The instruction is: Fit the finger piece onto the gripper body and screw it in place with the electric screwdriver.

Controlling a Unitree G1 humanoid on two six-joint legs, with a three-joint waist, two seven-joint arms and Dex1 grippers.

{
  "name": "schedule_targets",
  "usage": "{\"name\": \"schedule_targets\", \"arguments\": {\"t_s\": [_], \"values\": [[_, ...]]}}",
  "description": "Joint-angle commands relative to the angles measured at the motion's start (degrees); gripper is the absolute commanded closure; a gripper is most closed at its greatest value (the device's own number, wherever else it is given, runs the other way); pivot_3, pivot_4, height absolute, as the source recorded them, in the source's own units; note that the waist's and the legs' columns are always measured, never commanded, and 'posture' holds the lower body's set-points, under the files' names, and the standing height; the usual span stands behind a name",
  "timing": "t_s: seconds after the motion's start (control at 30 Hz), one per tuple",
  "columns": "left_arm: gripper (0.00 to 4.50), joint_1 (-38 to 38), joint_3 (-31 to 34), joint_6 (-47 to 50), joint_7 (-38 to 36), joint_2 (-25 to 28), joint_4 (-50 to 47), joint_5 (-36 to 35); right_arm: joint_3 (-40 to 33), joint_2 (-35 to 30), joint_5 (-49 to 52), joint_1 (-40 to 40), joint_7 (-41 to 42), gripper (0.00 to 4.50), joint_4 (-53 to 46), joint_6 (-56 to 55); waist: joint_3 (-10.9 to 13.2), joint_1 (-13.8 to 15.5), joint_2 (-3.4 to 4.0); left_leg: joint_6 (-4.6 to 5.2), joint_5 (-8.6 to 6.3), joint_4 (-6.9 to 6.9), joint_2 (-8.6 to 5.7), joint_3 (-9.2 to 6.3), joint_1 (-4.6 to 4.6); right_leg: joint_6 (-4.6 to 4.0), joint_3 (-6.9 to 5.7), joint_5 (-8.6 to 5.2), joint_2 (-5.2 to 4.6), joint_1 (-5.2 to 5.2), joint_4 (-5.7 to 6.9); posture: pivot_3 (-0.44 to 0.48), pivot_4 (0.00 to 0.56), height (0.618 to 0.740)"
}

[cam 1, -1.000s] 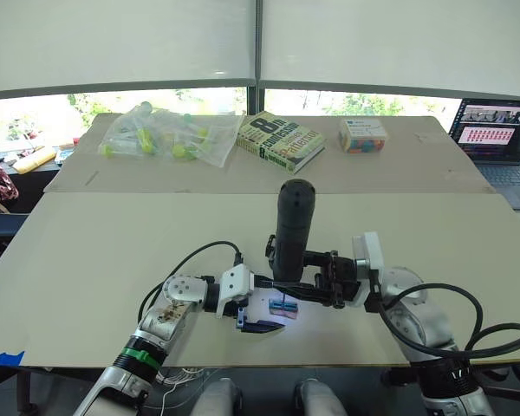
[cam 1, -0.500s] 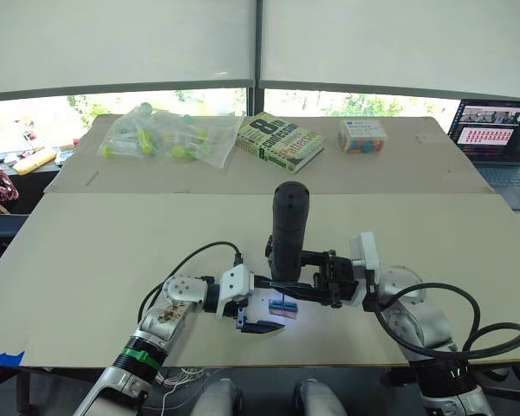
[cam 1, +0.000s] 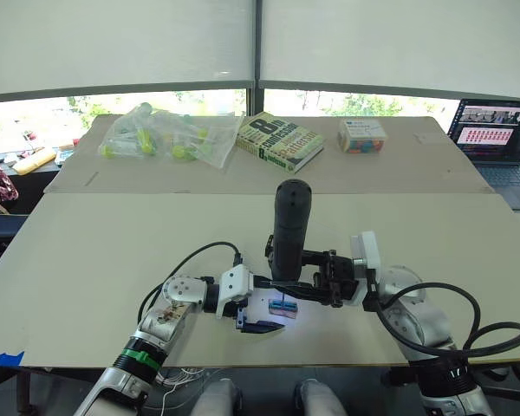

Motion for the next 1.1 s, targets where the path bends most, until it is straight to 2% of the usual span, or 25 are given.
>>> {"name": "schedule_targets", "arguments": {"t_s": [0.03, 0.17, 0.3, 0.63, 0.9, 1.1], "values": [[0.05, 1.46, 0.35, -0.1, -1.04, 0.45, -0.95, -1.85, -2.74, -0.03, 3.6, -1.37, -0.9, 2.6, -3.69, 0.51, 0.0, -0.04, 0.0, 0.0, 0.0, 0.0, 0.01, 0.0, -0.01, 0.0, 0.0, 0.0, 0.0, -0.01, 0.0, 0.0, 0.15, 0.74], [0.05, 2.0, 2.38, 0.07, -2.04, 1.86, -2.76, -4.54, -4.58, -0.69, 6.53, -2.05, -2.9, 2.6, -6.19, 3.07, 0.01, -0.14, -0.01, 0.0, 0.0, 0.0, 0.02, 0.0, -0.1, 0.0, 0.01, 0.0, 0.0, -0.15, 0.05, 0.0, 0.15, 0.74], [0.05, 3.26, 6.57, 1.45, -3.06, 3.29, -6.71, -10.31, -7.21, -2.03, 10.17, -2.55, -5.44, 2.6, -9.93, 6.44, 0.02, -0.34, -0.02, -0.01, 0.0, 0.0, 0.06, 0.0, -0.13, -0.01, 0.02, 0.0, 0.0, -0.21, 0.11, 0.0, 0.15, 0.74], [0.05, 7.46, 18.08, 10.11, 2.14, 6.86, -19.4, -22.06, -14.35, -7.12, 18.1, -1.86, -10.06, 2.6, -17.33, 12.26, 0.03, -0.23, -0.03, -0.01, 0.0, -0.01, 0.05, -0.02, -0.18, -0.01, 0.01, 0.0, -0.09, -0.21, 0.05, 0.0, 0.15, 0.74], [0.05, 11.16, 26.89, 17.2, 7.79, 10.37, -22.56, -27.89, -19.09, -10.75, 23.84, -3.37, -15.24, 2.6, -21.31, 16.14, 0.04, -0.27, -0.03, -0.01, 0.0, -0.02, 0.07, -0.02, -0.16, -0.01, 0.01, 0.0, -0.07, -0.21, 0.03, 0.0, 0.15, 0.74], [0.05, 14.43, 29.01, 21.69, 7.39, 13.92, -24.42, -30.14, -19.25, -11.02, 25.38, -5.53, -17.0, 2.6, -21.55, 16.67, 0.04, -0.36, -0.03, -0.01, 0.0, -0.02, 0.06, -0.01, -0.18, -0.01, 0.01, 0.0, -0.05, -0.21, 0.01, 0.0, 0.15, 0.74]]}}
